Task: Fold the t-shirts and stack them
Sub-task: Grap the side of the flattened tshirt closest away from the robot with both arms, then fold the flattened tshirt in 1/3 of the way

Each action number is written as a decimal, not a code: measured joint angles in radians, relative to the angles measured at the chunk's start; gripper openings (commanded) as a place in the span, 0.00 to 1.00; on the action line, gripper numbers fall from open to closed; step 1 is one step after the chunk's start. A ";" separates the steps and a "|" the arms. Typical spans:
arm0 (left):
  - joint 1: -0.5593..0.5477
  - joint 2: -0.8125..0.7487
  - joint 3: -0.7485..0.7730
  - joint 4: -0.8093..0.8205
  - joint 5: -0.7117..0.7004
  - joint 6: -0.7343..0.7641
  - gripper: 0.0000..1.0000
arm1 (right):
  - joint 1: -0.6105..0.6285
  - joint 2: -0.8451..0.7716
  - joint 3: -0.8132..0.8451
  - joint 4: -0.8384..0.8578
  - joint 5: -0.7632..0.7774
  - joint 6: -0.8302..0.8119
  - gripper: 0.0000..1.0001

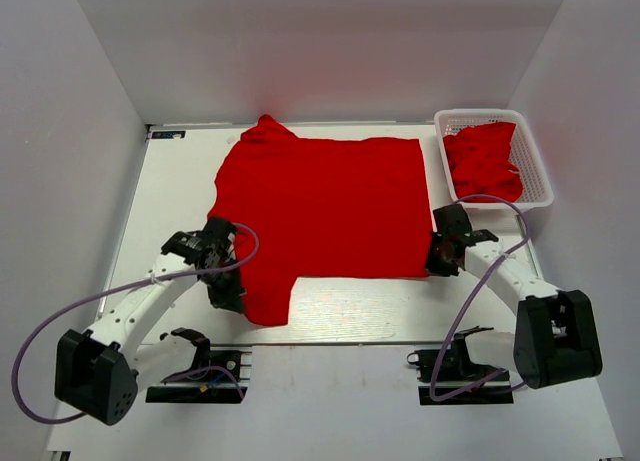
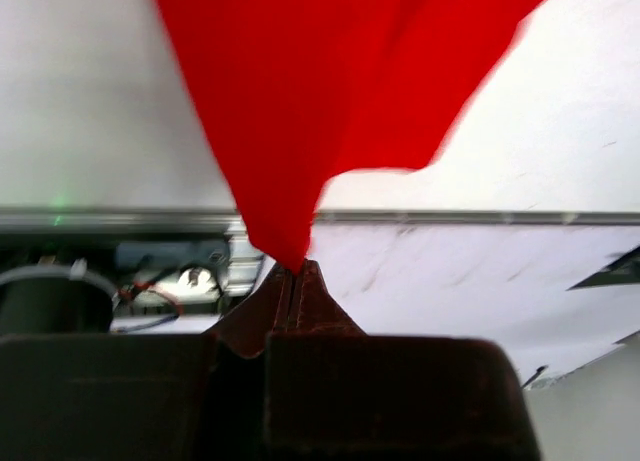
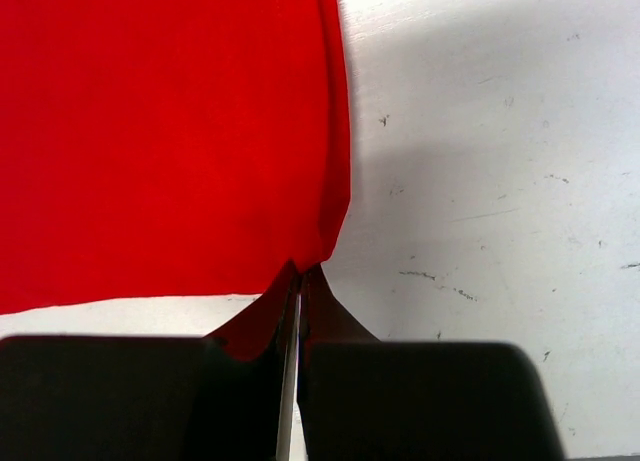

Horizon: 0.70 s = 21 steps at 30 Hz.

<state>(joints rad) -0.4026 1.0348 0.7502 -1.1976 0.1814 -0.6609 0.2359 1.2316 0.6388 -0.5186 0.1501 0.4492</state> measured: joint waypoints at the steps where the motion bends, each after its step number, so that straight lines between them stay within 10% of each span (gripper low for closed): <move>1: 0.000 0.022 0.012 0.024 0.003 0.002 0.00 | 0.000 0.005 0.001 0.001 0.000 -0.005 0.00; 21: 0.011 0.483 0.449 0.386 -0.206 0.060 0.00 | 0.000 0.238 0.300 0.018 0.057 -0.059 0.00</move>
<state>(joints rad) -0.3916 1.5177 1.1995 -0.8112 -0.0250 -0.6014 0.2359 1.4693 0.9390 -0.5011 0.2070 0.3904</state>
